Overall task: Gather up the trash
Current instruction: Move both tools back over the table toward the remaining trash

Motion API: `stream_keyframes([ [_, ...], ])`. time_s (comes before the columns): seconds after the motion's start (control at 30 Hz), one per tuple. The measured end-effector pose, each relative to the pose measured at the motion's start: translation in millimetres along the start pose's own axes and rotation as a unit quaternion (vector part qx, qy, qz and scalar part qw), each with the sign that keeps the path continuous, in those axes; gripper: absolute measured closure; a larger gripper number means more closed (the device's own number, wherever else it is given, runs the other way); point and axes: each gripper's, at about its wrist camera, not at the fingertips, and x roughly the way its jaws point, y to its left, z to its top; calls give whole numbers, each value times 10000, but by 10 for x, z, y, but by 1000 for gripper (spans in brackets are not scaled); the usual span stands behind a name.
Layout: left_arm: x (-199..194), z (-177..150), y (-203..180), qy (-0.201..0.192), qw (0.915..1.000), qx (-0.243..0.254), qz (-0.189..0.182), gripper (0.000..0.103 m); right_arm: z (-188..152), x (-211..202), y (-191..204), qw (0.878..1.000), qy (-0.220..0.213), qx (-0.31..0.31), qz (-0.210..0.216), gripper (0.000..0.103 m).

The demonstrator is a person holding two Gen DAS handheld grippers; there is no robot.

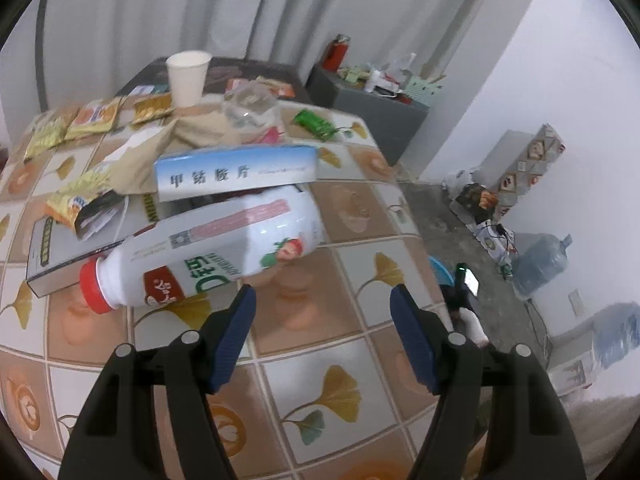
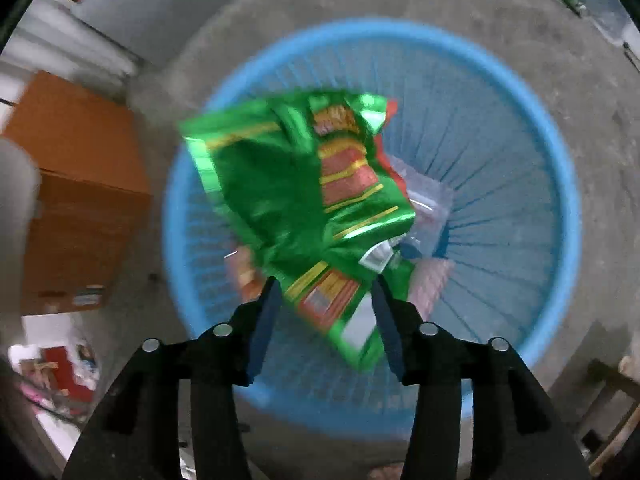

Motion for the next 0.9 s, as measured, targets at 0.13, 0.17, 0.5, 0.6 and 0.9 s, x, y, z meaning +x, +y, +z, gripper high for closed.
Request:
stream_keyframes([
  [0.13, -165, -38, -128, -173, 9997, 77, -124, 35, -378, -629, 19, 9971, -681, -166, 294, 55],
  [0.17, -219, -44, -151, -241, 9995, 98, -149, 35, -385, -740, 80, 9959, -811, -191, 350, 53],
  [0.5, -917, -323, -203, -1042, 9936, 176, -398, 14, -1127, -2298, 263, 9664, -2400, -777, 495, 24],
  [0.6, -1083, -452, -159, -1164, 9926, 178, -294, 9, -1342, -2606, 440, 9502, -2838, -1228, 383, 15],
  [0.9, -1309, -781, 246, -975, 9904, -968, -140, 6, -2010, -3247, 1008, 9102, -3376, -2351, 481, 8],
])
